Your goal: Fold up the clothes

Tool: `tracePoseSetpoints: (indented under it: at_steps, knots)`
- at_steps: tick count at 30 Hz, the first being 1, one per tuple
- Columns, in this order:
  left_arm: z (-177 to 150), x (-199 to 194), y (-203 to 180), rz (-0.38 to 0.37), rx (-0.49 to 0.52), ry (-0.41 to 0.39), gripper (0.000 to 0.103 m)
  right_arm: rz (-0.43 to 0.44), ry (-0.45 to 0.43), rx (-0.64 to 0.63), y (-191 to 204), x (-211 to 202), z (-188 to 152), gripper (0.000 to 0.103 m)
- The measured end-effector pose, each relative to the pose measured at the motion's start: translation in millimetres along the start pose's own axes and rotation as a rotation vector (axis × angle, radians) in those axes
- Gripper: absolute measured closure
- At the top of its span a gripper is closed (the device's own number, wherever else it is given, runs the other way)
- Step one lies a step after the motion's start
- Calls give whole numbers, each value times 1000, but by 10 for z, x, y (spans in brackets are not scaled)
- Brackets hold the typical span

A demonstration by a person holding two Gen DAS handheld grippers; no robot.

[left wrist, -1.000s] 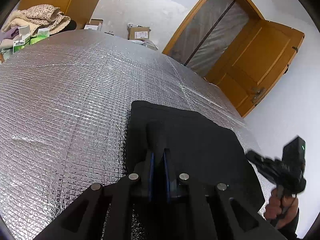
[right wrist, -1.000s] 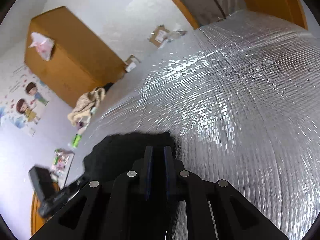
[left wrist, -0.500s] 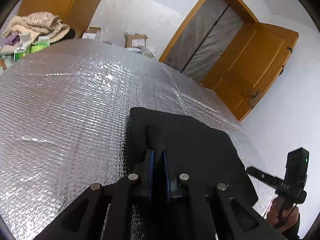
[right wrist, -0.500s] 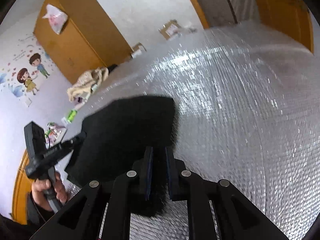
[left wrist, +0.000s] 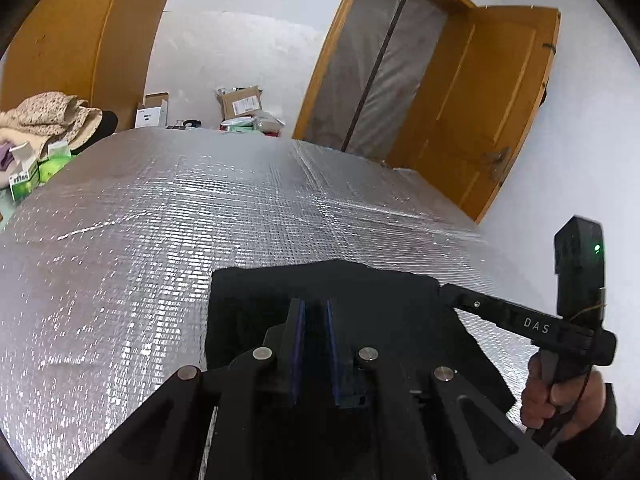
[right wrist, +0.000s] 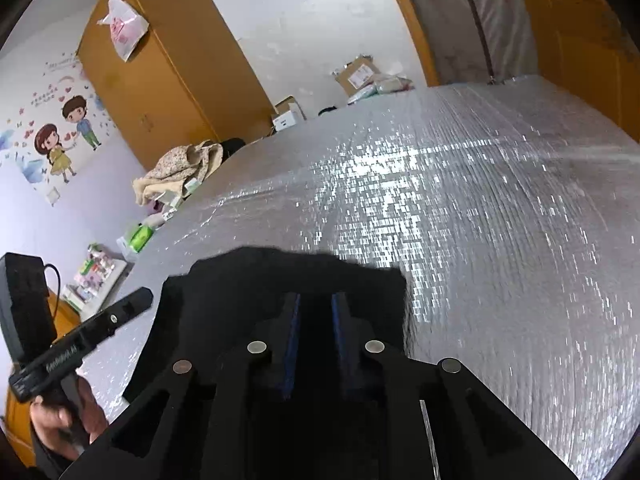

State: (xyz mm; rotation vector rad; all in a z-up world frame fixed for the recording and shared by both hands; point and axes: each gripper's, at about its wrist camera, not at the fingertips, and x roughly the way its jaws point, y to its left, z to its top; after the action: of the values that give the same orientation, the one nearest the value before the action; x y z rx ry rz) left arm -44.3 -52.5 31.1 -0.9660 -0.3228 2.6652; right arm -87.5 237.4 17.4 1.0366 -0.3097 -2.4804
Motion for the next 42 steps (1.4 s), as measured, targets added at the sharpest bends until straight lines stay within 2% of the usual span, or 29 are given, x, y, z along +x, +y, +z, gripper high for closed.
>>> tracePoseSetpoints:
  at_steps: [7,13,17,20,22,24,28,30,33,36,42]
  knots:
    - [-12,359,9,84,53,97,93,-93,66,-108,134,318,124,89]
    - [-64,401,53,83,66,108,96,-100,72,-139,130,400,140,89]
    - [-47,386,125,47,29,107,97,-77,67,-131,85,412,152,90]
    - [-62,237,192,30,-1,78,99,2,58,-36,-73,257,162,90]
    - [-111,76,194,29,-7,51,99,16,18,-14,-117,73,138,88]
    - [-181,-99,179,23,-8,25,99,30,-14,-35,-110,-137,41,88]
    - [-405,-354,66,-23,26,2,99,67,-3,-82,-37,-419,-261,88]
    - [-518,-446,7,-47,42,-3,99,79,6,-101,-18,-480,-369,88]
    - [-686,-391,-18,-39,53,32,99,76,38,-138,4,-448,-531,88]
    - [-735,-443,-23,-27,42,27,99,80,39,-119,-29,-453,-534,88]
    - [-799,-500,13,-20,26,20,99,94,23,-168,31,-605,-605,87]
